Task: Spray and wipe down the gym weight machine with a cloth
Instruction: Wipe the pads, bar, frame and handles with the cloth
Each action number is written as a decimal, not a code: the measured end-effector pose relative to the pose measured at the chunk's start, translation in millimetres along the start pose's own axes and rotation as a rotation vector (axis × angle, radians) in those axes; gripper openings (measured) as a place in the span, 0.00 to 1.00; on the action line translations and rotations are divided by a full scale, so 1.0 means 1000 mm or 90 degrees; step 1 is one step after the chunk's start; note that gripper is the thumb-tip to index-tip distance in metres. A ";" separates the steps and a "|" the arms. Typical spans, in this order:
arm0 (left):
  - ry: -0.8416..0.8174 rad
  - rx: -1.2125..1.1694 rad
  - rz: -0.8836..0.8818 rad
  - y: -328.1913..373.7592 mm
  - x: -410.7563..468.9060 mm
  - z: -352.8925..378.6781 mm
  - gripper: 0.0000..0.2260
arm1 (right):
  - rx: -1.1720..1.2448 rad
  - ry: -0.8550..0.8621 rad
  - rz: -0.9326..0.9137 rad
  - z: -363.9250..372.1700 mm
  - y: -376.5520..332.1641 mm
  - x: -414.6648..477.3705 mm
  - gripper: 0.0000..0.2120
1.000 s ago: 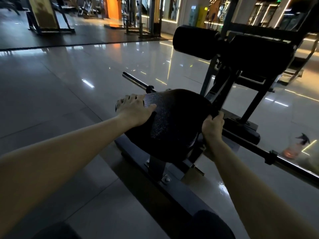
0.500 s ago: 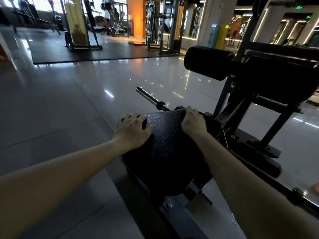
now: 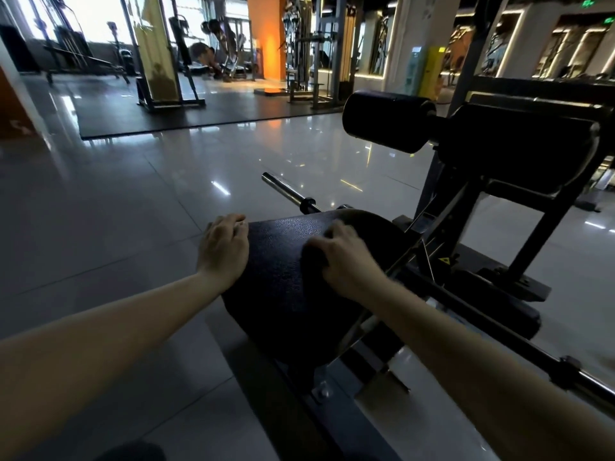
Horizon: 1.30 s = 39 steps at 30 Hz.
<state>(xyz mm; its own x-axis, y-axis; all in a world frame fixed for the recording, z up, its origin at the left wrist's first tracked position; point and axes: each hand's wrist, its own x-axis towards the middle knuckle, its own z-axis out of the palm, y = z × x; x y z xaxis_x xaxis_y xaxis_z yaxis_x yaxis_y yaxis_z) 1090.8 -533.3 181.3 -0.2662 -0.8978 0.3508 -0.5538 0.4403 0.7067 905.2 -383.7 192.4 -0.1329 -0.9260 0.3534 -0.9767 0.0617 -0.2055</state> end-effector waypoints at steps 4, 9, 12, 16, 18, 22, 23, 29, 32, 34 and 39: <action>0.016 -0.038 0.015 -0.005 0.002 0.003 0.15 | -0.074 0.013 0.289 -0.008 0.105 0.045 0.17; 0.032 -0.121 0.018 -0.004 -0.001 0.002 0.19 | -0.094 0.010 0.275 0.012 0.044 0.087 0.15; 0.034 -0.164 -0.009 -0.002 -0.003 -0.001 0.22 | -0.019 -0.015 0.120 0.028 -0.030 0.087 0.16; 0.029 -0.226 -0.068 -0.002 -0.003 -0.005 0.23 | 0.110 -0.064 -0.139 0.027 -0.092 0.035 0.18; 0.033 -0.231 -0.079 -0.003 -0.005 -0.005 0.27 | 0.098 -0.073 -0.180 0.017 -0.066 0.018 0.19; 0.006 -0.112 -0.041 -0.007 -0.002 -0.002 0.31 | -0.039 -0.006 0.119 -0.004 0.077 0.035 0.16; 0.004 -0.099 -0.033 -0.009 -0.001 0.001 0.31 | -0.074 0.001 0.219 -0.010 0.108 0.039 0.15; 0.004 -0.130 -0.078 -0.026 0.008 0.012 0.23 | -0.057 -0.004 0.207 0.020 0.029 0.067 0.16; -0.010 -0.132 -0.079 -0.026 0.012 0.013 0.18 | 0.002 -0.046 0.024 0.023 -0.069 0.043 0.19; -0.014 -0.138 -0.080 -0.026 0.015 0.013 0.15 | 0.041 -0.042 -0.101 0.016 -0.104 0.008 0.18; 0.005 -0.075 -0.022 -0.028 0.015 0.013 0.23 | 0.022 -0.009 -0.067 -0.003 -0.026 -0.021 0.17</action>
<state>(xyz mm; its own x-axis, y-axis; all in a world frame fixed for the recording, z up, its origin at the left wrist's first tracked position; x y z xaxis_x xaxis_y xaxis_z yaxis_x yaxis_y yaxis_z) 1092.0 -559.0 158.1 -0.2420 -0.9125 0.3298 -0.4662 0.4074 0.7853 932.6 -365.0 192.6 -0.0271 -0.9316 0.3626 -0.9788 -0.0490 -0.1989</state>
